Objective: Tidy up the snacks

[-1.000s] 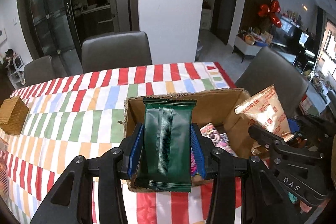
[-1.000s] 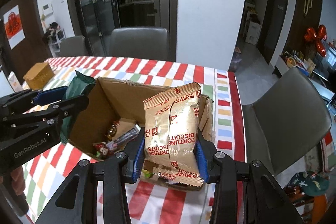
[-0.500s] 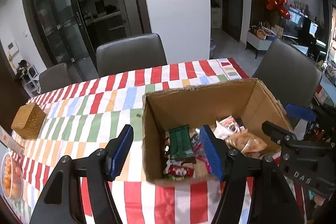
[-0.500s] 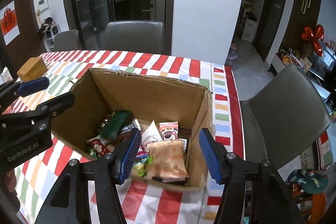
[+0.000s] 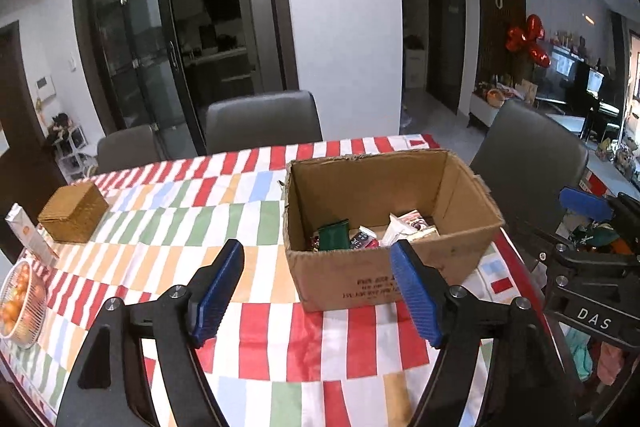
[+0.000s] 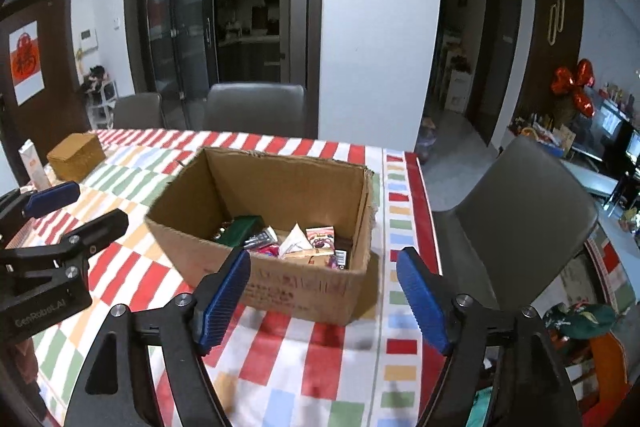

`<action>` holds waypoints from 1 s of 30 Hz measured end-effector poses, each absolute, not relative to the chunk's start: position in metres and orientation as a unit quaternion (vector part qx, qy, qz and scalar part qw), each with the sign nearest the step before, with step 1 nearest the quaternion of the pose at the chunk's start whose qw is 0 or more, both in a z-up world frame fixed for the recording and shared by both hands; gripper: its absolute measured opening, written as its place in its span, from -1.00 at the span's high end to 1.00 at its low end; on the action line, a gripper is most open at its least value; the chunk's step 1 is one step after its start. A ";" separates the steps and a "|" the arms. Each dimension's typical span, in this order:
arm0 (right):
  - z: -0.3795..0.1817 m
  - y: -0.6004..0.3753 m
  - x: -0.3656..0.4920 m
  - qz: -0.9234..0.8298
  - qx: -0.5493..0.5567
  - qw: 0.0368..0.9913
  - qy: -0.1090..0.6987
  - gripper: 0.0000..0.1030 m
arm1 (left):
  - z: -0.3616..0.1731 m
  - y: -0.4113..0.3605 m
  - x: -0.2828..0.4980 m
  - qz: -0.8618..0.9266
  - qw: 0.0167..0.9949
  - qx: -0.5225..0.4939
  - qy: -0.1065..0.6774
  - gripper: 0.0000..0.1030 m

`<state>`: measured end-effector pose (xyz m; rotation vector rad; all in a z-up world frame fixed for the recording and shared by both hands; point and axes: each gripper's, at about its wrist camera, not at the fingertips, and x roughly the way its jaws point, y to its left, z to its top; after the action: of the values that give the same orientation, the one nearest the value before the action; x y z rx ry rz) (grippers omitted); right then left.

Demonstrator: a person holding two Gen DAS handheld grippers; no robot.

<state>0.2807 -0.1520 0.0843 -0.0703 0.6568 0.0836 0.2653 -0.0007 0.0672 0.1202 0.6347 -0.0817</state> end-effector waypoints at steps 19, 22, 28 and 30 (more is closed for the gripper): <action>0.103 -0.158 0.164 0.027 -0.039 0.967 0.250 -0.69 | 0.079 0.006 0.154 -0.042 0.966 0.031 0.254 -0.90; 0.102 -0.160 0.152 0.027 -0.038 0.968 0.247 -0.69 | 0.080 0.009 0.141 -0.044 0.967 0.023 0.249 -0.94; 0.103 -0.162 0.137 0.027 -0.029 0.969 0.242 -0.69 | 0.081 0.010 0.125 -0.044 0.969 0.024 0.241 -0.94; 0.104 -0.163 0.133 0.026 -0.030 0.970 0.240 -0.69 | 0.083 0.010 0.121 -0.045 0.970 0.024 0.237 -0.94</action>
<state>0.1328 -0.1628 0.1037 -0.0610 0.4840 0.0534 0.1209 0.0102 0.0828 0.0479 0.4792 -0.0901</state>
